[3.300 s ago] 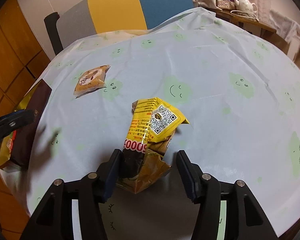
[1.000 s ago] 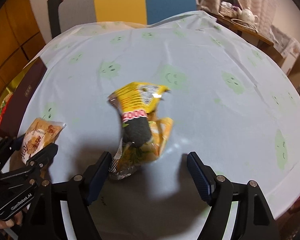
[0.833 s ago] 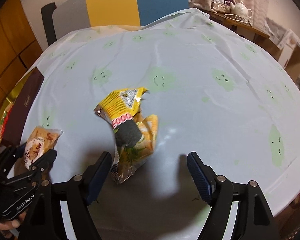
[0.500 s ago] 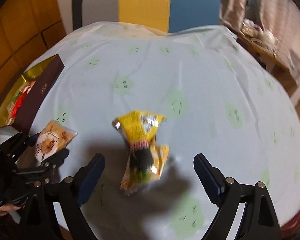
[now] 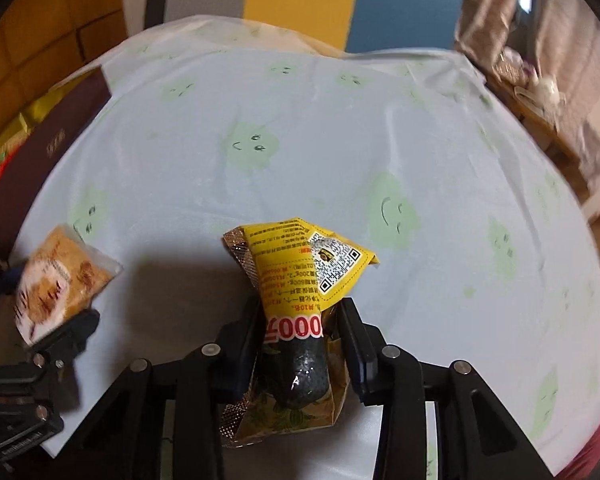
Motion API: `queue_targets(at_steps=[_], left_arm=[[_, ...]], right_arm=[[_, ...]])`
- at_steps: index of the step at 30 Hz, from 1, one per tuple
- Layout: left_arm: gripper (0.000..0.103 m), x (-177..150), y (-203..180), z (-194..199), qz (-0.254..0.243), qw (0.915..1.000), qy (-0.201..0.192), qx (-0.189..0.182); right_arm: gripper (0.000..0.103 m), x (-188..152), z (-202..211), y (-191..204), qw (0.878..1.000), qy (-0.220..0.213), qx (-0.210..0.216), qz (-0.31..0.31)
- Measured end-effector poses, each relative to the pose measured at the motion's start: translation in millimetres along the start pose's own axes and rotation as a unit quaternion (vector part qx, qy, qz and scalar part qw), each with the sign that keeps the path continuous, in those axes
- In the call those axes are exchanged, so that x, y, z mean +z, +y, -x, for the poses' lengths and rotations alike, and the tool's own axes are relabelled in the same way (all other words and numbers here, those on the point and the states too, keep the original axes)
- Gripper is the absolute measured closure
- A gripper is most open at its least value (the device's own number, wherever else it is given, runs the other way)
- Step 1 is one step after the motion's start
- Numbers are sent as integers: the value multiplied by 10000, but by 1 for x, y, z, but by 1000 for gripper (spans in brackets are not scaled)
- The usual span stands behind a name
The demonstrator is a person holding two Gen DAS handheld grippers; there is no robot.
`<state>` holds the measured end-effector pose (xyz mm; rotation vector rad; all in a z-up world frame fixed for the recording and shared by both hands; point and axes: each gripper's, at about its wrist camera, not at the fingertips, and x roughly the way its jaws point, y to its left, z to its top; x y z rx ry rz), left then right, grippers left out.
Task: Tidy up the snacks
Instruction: 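Lift the pastry pack with the left gripper toward the gold tin, then lower the pastry pack into the gold tin and open the left gripper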
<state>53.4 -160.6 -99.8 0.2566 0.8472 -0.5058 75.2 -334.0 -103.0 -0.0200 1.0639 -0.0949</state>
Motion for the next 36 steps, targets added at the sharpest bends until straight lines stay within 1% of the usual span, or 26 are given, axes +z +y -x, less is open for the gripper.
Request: queue_targets(at_steps=[1, 2, 4, 6, 10, 12, 19, 22, 24, 28, 36], left_arm=[[41, 0, 0, 0, -10, 10000, 2, 4], [41, 0, 0, 0, -11, 10000, 0, 4], [41, 1, 0, 0, -19, 10000, 27, -1], [42, 5, 1, 0, -8, 9999, 124, -35], [42, 11, 7, 4, 159, 9995, 276, -80], [42, 13, 11, 13, 251, 9995, 180, -106], [42, 27, 23, 57, 438, 9988, -214, -12], [42, 30, 30, 74, 526, 9980, -328, -79], [42, 29, 34, 86, 528, 9977, -418, -93], [42, 26, 45, 99, 580, 9972, -467, -1], [42, 21, 77, 119, 977, 9937, -541, 135]], right_arm=[[63, 1, -1, -5, 9998, 27, 104, -148], [63, 0, -2, -6, 9998, 24, 131, -170], [63, -1, -1, -4, 9999, -25, 86, -112], [63, -5, 0, 0, 9999, -107, -47, 8], [63, -8, 0, 5, 9997, -207, -86, -31], [63, -11, 2, 5, 9996, -278, -78, -59], [62, -19, 5, 4, 9984, -535, -78, -182], [62, -24, 5, 5, 9974, -691, -92, -206], [62, -24, 5, 6, 9971, -716, -126, -237], [62, -26, 5, 8, 9964, -776, -196, -292], [62, -27, 6, 13, 9953, -820, -404, -333]])
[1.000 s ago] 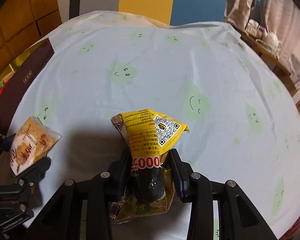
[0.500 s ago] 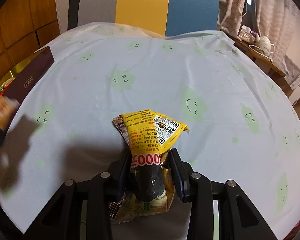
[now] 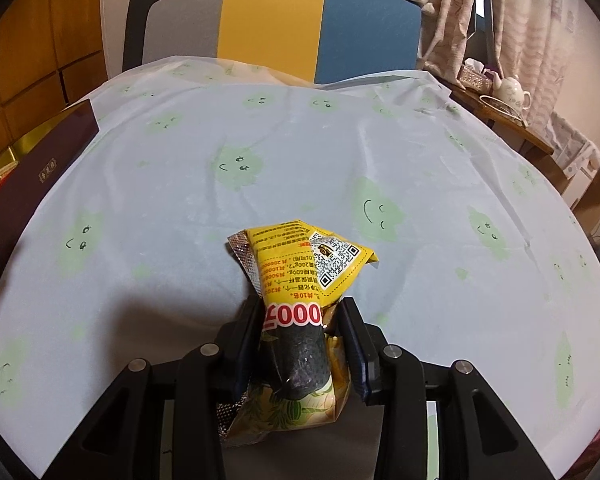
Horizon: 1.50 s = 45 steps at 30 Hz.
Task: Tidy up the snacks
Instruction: 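Lower the pastry pack into the gold tin and open the left gripper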
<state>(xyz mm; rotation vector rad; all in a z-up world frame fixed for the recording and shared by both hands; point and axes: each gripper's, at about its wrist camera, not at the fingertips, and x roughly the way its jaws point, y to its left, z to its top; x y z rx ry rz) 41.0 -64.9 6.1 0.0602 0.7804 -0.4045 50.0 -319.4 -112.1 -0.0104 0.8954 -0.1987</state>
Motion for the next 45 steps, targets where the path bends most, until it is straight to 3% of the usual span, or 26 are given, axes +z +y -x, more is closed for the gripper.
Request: queue_targets(at_steps=[7, 13, 16, 18, 24, 26, 30, 34, 38, 43, 45], left_arm=[[42, -1, 61, 18, 695, 9975, 33, 89], [42, -9, 150, 36, 1964, 9795, 104, 438], [42, -7, 178, 34, 2320, 9703, 179, 657], [42, -3, 187, 27, 2485, 9664, 245, 606], [42, 36, 184, -19, 2428, 9691, 345, 274], [42, 50, 183, -39, 2348, 9703, 467, 335], [42, 74, 194, -85, 2519, 9641, 779, 315], [42, 81, 205, -118, 2503, 9617, 920, 640], [26, 86, 212, -118, 2605, 9612, 785, 459], [26, 83, 204, -86, 2343, 9680, 542, 712], [27, 78, 195, -74, 2132, 9701, 552, 1017]], right_arm=[[62, 0, 0, 1, 10000, -3, -31, -32], [62, 0, 0, 0, 10000, -2, -27, -69], [62, 0, 0, -1, 10000, 1, -1, -94], [62, 0, 0, -2, 9999, -2, 11, -104], [62, -1, 0, -4, 9999, 2, 46, -138], [62, -1, 0, -4, 9999, 9, 61, -141], [62, 0, 0, -6, 9999, 26, 72, -135], [62, 1, 0, -6, 9999, 40, 73, -135], [62, 2, -1, -6, 9999, 51, 70, -125], [62, 2, -1, -5, 9999, 49, 53, -126], [62, 3, -1, -4, 9999, 52, 36, -108]])
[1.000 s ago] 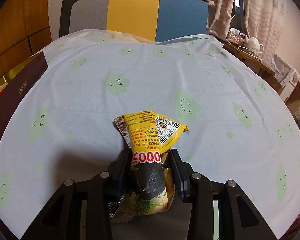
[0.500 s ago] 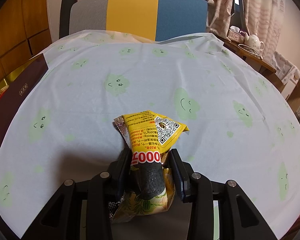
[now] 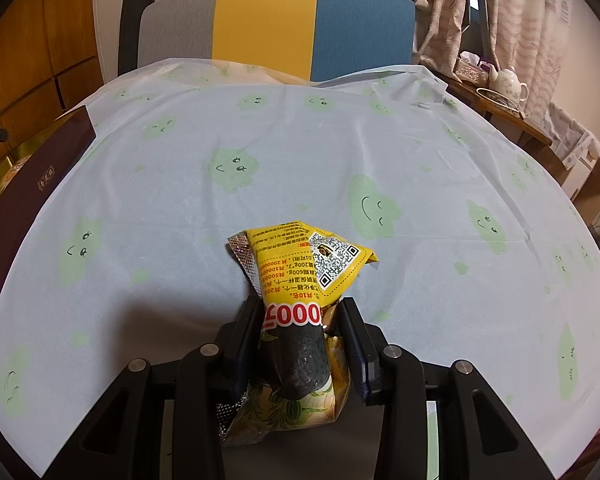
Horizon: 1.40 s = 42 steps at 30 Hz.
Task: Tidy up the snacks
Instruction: 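Lower the pastry pack into the gold tin and open the left gripper, then carry the yellow snack bag into the gold tin and open the right gripper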
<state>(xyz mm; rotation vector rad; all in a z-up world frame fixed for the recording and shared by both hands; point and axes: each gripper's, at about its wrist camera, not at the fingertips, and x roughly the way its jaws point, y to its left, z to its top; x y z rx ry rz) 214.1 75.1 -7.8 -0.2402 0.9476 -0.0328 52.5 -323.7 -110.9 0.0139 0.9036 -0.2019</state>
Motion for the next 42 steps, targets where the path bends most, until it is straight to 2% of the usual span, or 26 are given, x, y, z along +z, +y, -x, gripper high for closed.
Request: queue_targets(at_steps=[5, 17, 26, 34, 42], left_arm=[[27, -34, -11, 31, -433, 9984, -225, 299], [26, -95, -24, 79, -870, 9948, -442, 308], [26, -120, -22, 89, -919, 9947, -363, 290], [26, -129, -9, 95, -873, 9947, -418, 355], [26, -132, 9, 94, -738, 9957, -395, 390]], right_arm=[[62, -2, -1, 3, 10000, -19, -32, 2], [62, -5, 1, 6, 9999, -53, -83, -24], [62, -2, 0, 7, 9999, 27, -113, 37], [62, 4, -2, 11, 9995, 184, -231, 85], [64, 13, -5, 7, 9983, 547, -159, -89]])
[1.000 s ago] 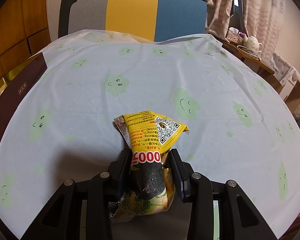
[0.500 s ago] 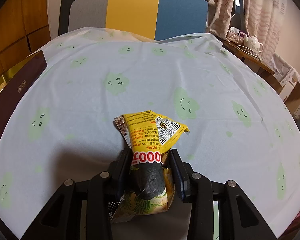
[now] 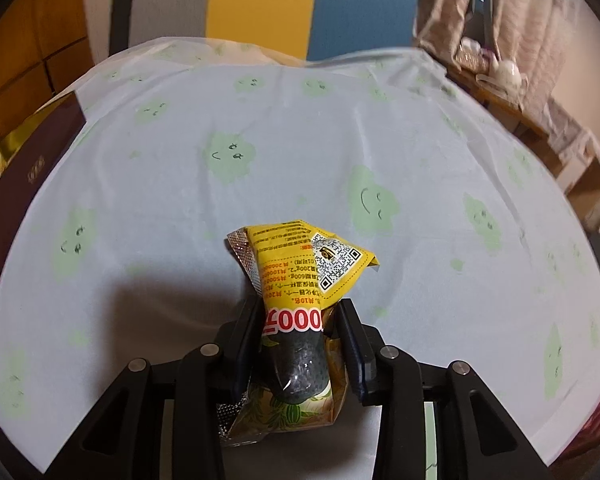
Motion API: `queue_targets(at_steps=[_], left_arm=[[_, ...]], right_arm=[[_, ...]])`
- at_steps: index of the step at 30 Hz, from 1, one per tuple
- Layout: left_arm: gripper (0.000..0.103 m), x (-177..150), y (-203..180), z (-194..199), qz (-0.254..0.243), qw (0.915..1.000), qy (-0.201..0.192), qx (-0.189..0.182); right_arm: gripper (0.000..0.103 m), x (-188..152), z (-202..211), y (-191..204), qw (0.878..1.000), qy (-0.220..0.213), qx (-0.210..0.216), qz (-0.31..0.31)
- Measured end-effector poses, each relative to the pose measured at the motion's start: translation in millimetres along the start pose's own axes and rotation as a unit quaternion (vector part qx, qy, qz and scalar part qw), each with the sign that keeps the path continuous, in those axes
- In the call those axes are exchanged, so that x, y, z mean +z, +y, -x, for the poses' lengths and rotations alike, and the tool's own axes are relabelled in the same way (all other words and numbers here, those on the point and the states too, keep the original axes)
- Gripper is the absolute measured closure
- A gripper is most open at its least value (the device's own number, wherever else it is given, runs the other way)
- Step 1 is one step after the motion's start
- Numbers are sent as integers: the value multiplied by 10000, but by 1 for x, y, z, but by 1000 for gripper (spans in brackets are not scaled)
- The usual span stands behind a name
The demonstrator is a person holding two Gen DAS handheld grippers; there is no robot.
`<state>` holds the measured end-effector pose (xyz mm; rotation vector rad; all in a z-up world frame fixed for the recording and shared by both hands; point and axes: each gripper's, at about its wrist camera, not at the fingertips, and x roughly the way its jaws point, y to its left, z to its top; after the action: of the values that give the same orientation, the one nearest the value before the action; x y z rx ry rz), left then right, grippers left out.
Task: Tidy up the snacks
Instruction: 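Carry the yellow snack bag into the gold tin and open the right gripper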
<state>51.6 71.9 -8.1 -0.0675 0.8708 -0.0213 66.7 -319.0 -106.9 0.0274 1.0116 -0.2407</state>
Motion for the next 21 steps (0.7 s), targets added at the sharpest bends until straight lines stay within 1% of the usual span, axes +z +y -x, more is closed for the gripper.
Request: queue_targets(at_steps=[4, 5, 7, 9, 11, 12, 16, 21], left_arm=[[26, -1, 10, -1, 128, 9999, 15, 15], [26, -1, 12, -1, 139, 9999, 5, 17], [26, -1, 15, -1, 166, 9999, 0, 20], [26, -1, 18, -1, 201, 9998, -12, 35], [26, -1, 20, 1, 224, 9997, -62, 47], [26, -1, 21, 2, 237, 9997, -82, 61], [26, 0, 25, 3, 303, 9994, -132, 92], [26, 0, 28, 1, 337, 9994, -99, 77]], right_arm=[[65, 3, 1, -3, 9993, 248, 205, -177], [65, 4, 2, -4, 9984, 333, 380, -251], [65, 5, 4, -2, 9968, 436, 587, -334], [66, 7, 5, 1, 9957, 505, 674, -374], [67, 12, 8, 5, 9938, 548, 863, -436], [67, 16, 11, 8, 9942, 534, 833, -430], [67, 36, 34, 33, 9921, 284, 1206, -198], [67, 52, 57, 89, 9858, 137, 1628, 385]])
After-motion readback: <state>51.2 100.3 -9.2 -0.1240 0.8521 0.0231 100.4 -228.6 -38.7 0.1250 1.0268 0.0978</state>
